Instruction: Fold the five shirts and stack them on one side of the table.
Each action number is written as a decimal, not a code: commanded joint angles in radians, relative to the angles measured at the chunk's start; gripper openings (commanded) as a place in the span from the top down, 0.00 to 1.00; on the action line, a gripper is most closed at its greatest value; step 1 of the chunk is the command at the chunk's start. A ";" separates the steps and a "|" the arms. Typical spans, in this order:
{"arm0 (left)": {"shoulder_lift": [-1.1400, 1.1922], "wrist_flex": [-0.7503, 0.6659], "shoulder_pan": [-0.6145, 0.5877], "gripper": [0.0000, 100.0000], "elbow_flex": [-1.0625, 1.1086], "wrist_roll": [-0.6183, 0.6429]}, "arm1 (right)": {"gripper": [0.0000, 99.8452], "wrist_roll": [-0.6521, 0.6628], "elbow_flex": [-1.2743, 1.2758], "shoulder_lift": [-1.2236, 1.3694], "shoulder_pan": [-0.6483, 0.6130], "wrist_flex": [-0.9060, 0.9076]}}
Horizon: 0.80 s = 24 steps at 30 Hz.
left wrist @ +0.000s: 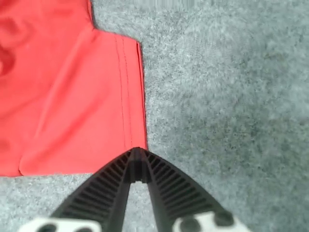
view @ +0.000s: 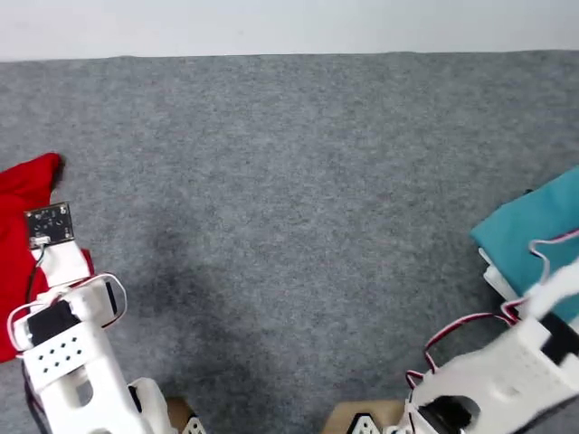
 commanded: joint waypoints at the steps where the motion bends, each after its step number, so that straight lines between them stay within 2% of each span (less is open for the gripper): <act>1: -0.020 -0.014 0.000 1.00 -0.053 -0.009 | 0.99 0.003 -0.049 0.025 -0.047 -0.015; 7: -0.020 -0.014 0.000 1.00 -0.050 -0.009 | 0.99 0.005 -0.048 0.206 -0.031 -0.015; 10: -0.020 -0.014 0.000 1.00 -0.050 -0.009 | 0.99 0.005 -0.049 0.217 -0.019 -0.010; 17: -0.020 -0.005 0.000 1.00 -0.110 -0.005 | 0.99 0.002 -0.049 -0.085 -0.061 0.137; 24: -0.014 0.193 0.006 1.00 -0.383 -0.008 | 0.99 0.003 -0.043 -0.363 -0.097 0.400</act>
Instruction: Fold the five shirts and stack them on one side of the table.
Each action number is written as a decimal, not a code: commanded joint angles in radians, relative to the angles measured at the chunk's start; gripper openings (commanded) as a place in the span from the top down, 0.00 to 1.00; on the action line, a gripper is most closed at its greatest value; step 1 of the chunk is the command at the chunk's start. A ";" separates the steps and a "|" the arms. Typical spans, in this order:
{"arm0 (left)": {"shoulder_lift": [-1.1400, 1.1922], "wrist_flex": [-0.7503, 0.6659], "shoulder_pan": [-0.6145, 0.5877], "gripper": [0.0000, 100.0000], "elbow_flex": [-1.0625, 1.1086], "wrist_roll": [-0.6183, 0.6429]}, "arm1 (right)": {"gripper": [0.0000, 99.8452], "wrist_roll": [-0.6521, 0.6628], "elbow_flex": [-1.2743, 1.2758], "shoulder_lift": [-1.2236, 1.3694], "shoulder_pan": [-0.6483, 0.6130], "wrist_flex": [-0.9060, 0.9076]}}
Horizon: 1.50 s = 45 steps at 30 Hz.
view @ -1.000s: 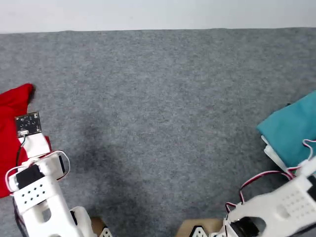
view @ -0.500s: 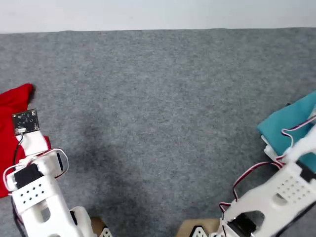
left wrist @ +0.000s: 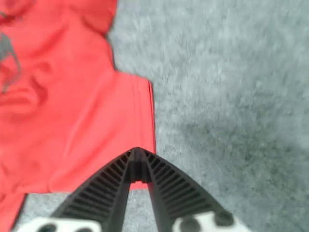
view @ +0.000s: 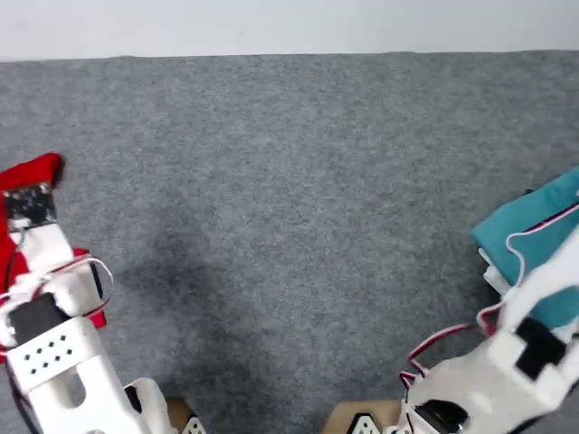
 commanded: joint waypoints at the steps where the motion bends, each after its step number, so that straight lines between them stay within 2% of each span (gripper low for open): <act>1: -0.012 0.110 0.006 1.00 -0.179 -0.008 | 0.99 0.003 -0.043 -0.150 -0.007 0.157; 4: -0.011 0.189 0.006 1.00 -0.265 -0.031 | 0.99 0.003 -0.043 -0.160 -0.005 0.354; 6: -0.011 0.218 0.003 1.00 -0.286 -0.106 | 0.99 0.011 -0.043 -0.160 -0.005 0.460; 11: -0.011 0.224 -0.021 1.00 -0.248 -0.374 | 0.99 0.014 0.060 -0.222 0.074 0.464; 13: -0.009 0.189 -0.043 1.00 -0.208 -0.442 | 0.99 0.037 0.114 -0.249 0.088 0.464; 19: -0.009 -0.009 -0.132 0.99 0.022 -0.644 | 0.99 0.275 0.279 -0.360 0.093 0.464; 24: -0.009 -0.193 -0.186 0.98 0.173 -0.764 | 0.99 0.328 0.408 -0.458 0.088 0.463; 28: -0.009 -0.256 -0.189 0.95 0.228 -0.778 | 0.99 0.328 0.499 -0.513 0.094 0.464; 33: -0.009 -0.262 -0.189 0.95 0.257 -0.775 | 0.99 0.330 0.594 -0.576 0.122 0.463; 41: 0.015 0.031 -0.186 0.95 0.036 -0.747 | 0.99 0.328 0.637 -0.630 0.116 0.463; 45: 0.215 0.160 -0.186 0.95 -0.114 -0.709 | 0.99 0.328 0.637 -0.633 0.116 0.463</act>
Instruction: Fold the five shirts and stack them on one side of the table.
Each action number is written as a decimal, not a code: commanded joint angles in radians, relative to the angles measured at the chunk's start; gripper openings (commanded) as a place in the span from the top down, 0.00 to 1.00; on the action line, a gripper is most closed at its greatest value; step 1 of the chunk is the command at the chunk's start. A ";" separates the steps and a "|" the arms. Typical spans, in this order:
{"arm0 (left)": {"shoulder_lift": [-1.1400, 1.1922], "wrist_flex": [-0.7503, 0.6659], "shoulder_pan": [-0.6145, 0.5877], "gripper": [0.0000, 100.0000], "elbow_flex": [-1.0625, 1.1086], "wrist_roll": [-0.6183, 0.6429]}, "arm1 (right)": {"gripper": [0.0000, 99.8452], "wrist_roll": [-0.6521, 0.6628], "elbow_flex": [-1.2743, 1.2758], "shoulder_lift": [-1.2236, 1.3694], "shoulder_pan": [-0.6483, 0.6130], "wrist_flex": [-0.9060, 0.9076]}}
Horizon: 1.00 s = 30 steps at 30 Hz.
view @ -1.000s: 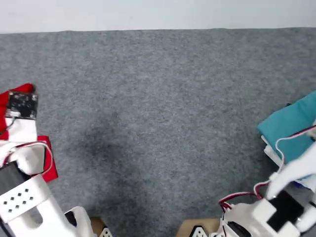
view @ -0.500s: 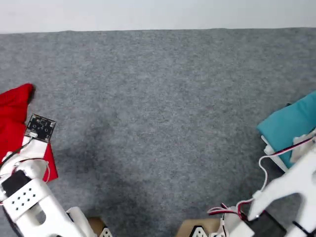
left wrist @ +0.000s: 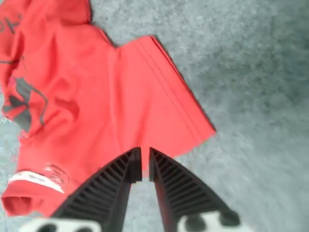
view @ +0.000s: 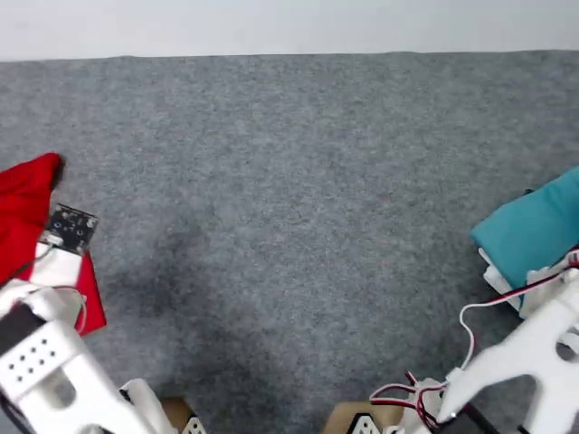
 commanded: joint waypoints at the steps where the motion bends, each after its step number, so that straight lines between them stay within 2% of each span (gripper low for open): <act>1: 0.206 0.121 0.000 0.95 -0.177 0.038 | 0.99 0.011 -0.008 -0.039 0.005 0.038; 6: 0.572 0.169 -0.006 0.95 -0.380 0.058 | 0.99 0.009 -0.008 -0.039 0.005 0.039; 10: 0.760 0.161 -0.002 0.94 -0.473 0.055 | 0.99 0.009 -0.006 -0.039 0.008 0.039; 16: 0.947 0.161 0.002 0.86 -0.555 0.052 | 0.99 0.009 -0.006 -0.039 0.008 0.041; 21: 1.053 0.158 0.031 0.85 -0.576 0.011 | 0.99 0.009 -0.006 -0.039 0.008 0.041; 30: 1.249 0.026 0.051 0.85 -0.578 0.015 | 0.99 0.011 -0.012 -0.039 0.008 0.041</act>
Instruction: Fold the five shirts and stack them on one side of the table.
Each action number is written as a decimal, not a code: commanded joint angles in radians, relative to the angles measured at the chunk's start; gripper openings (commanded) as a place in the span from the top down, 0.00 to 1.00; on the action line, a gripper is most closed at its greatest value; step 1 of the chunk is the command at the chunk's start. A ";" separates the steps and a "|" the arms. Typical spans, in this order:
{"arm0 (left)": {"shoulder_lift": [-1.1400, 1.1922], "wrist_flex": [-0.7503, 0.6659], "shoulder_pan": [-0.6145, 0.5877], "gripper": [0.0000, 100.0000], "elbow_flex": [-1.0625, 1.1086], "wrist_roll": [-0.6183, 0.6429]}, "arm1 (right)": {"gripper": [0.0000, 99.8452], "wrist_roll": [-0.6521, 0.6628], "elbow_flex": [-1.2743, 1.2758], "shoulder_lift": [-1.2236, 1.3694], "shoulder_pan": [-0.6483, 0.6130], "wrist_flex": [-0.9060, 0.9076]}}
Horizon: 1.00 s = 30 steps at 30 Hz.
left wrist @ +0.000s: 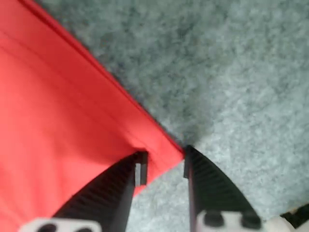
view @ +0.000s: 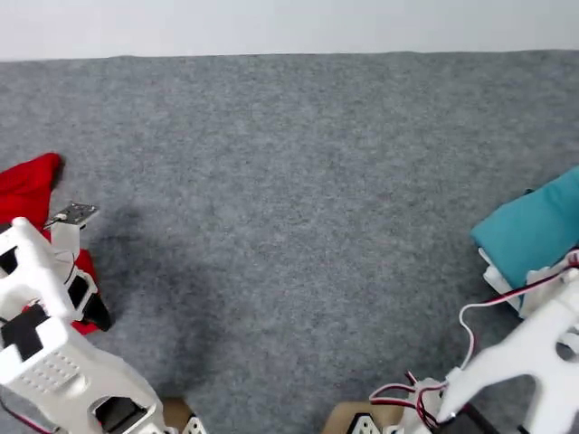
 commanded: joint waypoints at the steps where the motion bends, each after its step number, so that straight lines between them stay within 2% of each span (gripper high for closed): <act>1: 0.086 -0.074 0.009 0.85 -0.015 -0.003 | 0.99 0.012 -0.012 -0.039 0.008 0.039; 4: 0.120 -0.097 0.009 0.86 -0.015 0.008 | 0.99 0.012 -0.012 -0.039 0.007 0.038; 7: 0.110 -0.086 0.012 0.94 -0.038 0.018 | 0.99 0.012 -0.012 -0.039 0.005 0.036; 10: 0.081 -0.003 0.040 1.00 -0.097 0.018 | 0.99 0.012 -0.012 -0.041 0.005 0.036; 14: -0.012 0.129 0.075 1.00 -0.213 0.034 | 0.99 0.012 -0.012 -0.041 0.005 0.038; 21: -0.216 0.262 0.172 1.00 -0.526 0.284 | 0.99 0.012 -0.009 -0.041 0.010 0.038; 25: -0.229 0.350 0.293 1.00 -0.753 0.454 | 0.99 0.012 -0.008 -0.041 0.010 0.038; 30: -0.203 0.354 0.471 1.00 -0.987 0.638 | 0.99 0.012 -0.006 -0.042 0.010 0.041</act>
